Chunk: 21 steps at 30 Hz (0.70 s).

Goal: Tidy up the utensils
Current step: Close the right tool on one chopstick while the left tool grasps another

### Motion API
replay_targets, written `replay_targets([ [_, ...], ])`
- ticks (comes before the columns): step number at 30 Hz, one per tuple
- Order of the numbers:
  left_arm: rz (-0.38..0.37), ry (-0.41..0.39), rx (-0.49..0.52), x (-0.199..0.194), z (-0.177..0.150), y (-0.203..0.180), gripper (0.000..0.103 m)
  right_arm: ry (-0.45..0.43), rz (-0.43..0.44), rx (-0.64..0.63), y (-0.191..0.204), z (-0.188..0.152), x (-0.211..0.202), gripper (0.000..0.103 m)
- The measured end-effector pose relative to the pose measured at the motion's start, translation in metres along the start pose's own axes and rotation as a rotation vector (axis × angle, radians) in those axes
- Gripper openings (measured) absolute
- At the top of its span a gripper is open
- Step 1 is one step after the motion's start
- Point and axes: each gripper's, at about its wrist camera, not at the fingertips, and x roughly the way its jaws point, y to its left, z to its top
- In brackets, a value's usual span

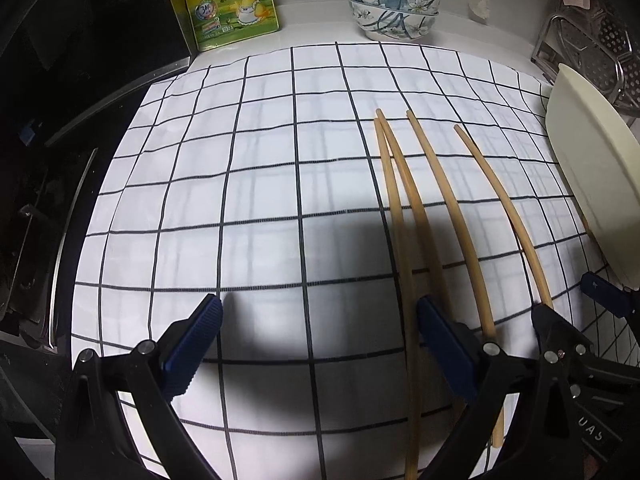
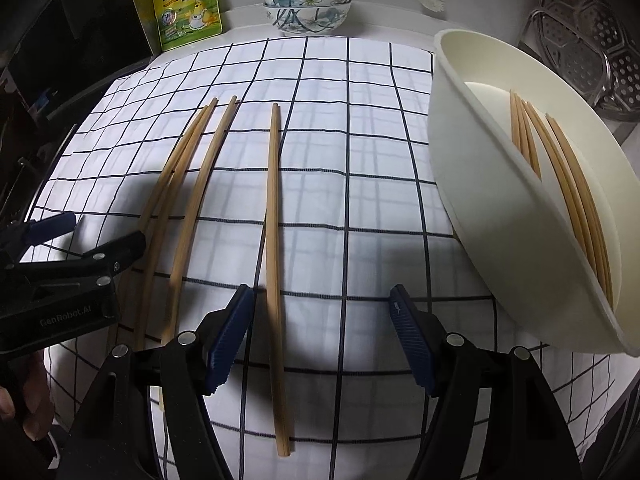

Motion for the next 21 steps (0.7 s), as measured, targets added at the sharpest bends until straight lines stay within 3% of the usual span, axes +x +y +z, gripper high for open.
replay_targets([
  [4,-0.041,-0.007,0.006,-0.003,0.003,-0.005,0.073,-0.022,-0.010,-0.035,0.006,0.006,0.003,0.064],
  [7,-0.064,-0.011,0.026,-0.007,0.003,-0.012,0.054,-0.030,0.027,-0.051,0.009,0.008,0.003,0.045],
  [9,-0.078,-0.011,0.037,-0.009,0.002,-0.015,0.032,-0.029,0.041,-0.080,0.015,0.009,0.002,0.032],
  [11,-0.101,-0.001,0.040,-0.010,0.003,-0.015,0.013,-0.026,0.045,-0.100,0.020,0.010,0.001,0.006],
  [12,-0.111,0.004,0.038,-0.010,0.002,-0.015,0.007,-0.024,0.042,-0.101,0.021,0.010,0.001,0.006],
  [21,-0.151,0.019,0.024,-0.023,0.004,-0.002,0.007,-0.037,0.103,-0.028,0.014,0.012,-0.018,0.006],
])
